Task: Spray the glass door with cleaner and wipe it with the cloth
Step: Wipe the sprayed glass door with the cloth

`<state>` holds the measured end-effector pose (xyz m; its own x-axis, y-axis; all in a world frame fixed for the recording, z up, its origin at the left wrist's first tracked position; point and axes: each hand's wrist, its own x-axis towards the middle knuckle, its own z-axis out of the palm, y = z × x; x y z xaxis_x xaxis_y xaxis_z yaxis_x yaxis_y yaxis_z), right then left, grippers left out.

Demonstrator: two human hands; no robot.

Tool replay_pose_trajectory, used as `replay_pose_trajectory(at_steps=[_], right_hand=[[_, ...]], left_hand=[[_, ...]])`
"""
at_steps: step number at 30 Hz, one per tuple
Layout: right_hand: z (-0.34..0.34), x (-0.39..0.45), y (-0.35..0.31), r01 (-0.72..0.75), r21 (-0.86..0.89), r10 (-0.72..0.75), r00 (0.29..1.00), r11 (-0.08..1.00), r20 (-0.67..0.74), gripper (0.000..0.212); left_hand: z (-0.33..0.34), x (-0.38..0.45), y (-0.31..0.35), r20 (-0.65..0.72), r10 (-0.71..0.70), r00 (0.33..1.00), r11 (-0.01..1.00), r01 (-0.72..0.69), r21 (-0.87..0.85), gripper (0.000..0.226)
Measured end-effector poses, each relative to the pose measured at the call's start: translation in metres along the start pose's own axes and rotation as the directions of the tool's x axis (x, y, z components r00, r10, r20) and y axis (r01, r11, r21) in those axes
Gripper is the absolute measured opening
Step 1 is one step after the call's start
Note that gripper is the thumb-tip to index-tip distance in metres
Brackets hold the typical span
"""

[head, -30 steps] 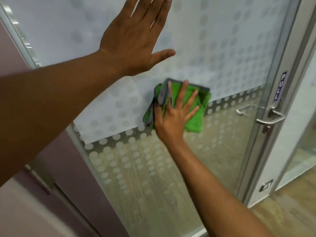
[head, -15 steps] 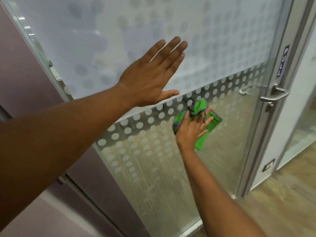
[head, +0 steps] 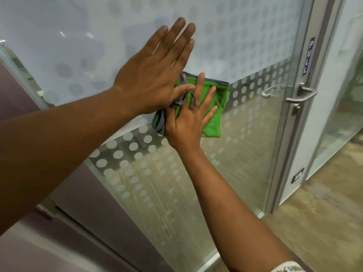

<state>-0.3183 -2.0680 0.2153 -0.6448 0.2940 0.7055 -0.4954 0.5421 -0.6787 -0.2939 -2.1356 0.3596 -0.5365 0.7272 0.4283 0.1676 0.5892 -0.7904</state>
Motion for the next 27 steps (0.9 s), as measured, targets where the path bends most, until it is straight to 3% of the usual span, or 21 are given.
replay_pose_trajectory(at_steps=[4, 9, 16, 19, 27], right_hand=[[-0.005, 0.020, 0.008, -0.086, 0.017, 0.087, 0.995, 0.996, -0.051, 0.063], [-0.004, 0.036, 0.015, -0.281, 0.084, 0.287, 0.955, 0.956, -0.071, 0.065], [-0.007, 0.030, 0.025, -0.275, 0.150, 0.291, 0.952, 0.950, -0.091, 0.042], [-0.005, 0.034, 0.039, -0.315, 0.054, 0.317, 0.948, 0.948, -0.038, 0.048], [-0.022, 0.072, 0.082, -0.404, 0.057, 0.406, 0.913, 0.913, -0.025, 0.070]], left_hand=[[-0.001, 0.007, 0.005, -0.015, -0.049, 0.999, 0.998, 0.049, -0.029, 0.089], [0.007, 0.011, 0.018, -0.024, 0.038, 0.999, 0.998, -0.039, -0.040, 0.090], [0.019, 0.032, 0.038, -0.016, 0.039, 0.999, 0.998, -0.040, -0.055, 0.091], [0.024, 0.041, 0.047, -0.019, 0.049, 0.999, 0.997, -0.050, -0.065, 0.092], [0.030, 0.049, 0.045, 0.005, 0.071, 0.997, 0.997, -0.071, -0.041, 0.095]])
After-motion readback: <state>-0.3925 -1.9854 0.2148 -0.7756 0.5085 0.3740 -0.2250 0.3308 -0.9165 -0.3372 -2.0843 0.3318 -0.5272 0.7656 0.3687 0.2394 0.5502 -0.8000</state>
